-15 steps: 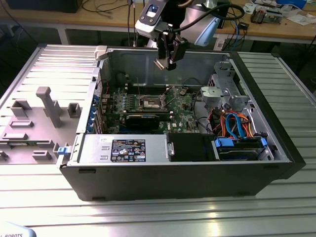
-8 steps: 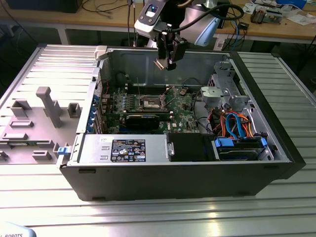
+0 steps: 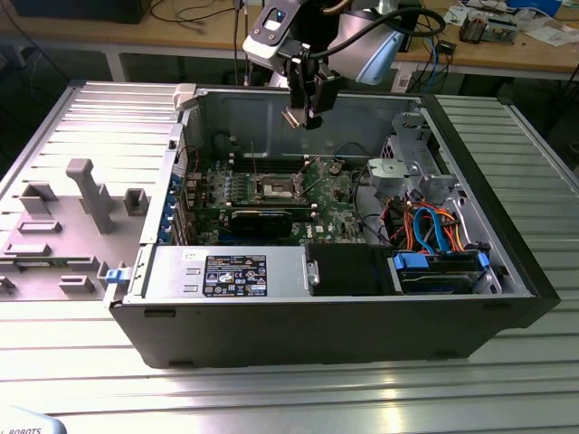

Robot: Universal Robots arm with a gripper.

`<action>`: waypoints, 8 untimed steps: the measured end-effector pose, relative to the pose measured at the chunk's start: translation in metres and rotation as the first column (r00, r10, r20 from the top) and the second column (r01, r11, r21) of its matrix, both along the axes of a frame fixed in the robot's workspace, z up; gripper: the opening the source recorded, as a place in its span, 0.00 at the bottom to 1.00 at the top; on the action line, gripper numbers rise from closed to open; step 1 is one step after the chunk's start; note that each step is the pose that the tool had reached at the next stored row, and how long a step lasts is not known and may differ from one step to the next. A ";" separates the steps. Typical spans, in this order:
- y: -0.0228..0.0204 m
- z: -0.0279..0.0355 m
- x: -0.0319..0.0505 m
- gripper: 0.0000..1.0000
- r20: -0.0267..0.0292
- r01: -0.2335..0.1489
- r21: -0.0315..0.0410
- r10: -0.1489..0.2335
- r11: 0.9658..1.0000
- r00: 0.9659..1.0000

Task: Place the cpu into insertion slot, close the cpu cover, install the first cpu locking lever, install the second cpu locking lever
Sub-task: 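Place the cpu into insertion slot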

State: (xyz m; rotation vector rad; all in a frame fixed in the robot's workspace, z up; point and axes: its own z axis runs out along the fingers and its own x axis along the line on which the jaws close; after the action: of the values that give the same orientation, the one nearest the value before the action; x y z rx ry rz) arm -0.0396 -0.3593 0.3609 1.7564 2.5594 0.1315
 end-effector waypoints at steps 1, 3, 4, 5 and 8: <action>0.0000 0.0000 0.0000 0.54 0.000 0.001 0.000 -0.001 1.000 1.000; 0.0000 -0.0001 -0.0001 0.54 0.000 0.005 0.000 -0.005 1.000 1.000; 0.0000 -0.0001 -0.0001 0.54 0.000 0.011 0.000 -0.011 1.000 1.000; 0.0000 -0.0002 -0.0001 0.54 0.000 0.018 0.000 -0.018 1.000 1.000; 0.0000 -0.0004 -0.0001 0.54 0.000 0.039 0.000 -0.039 0.999 0.999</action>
State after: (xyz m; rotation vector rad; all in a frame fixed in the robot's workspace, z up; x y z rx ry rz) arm -0.0397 -0.3593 0.3605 1.8051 2.5234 0.1304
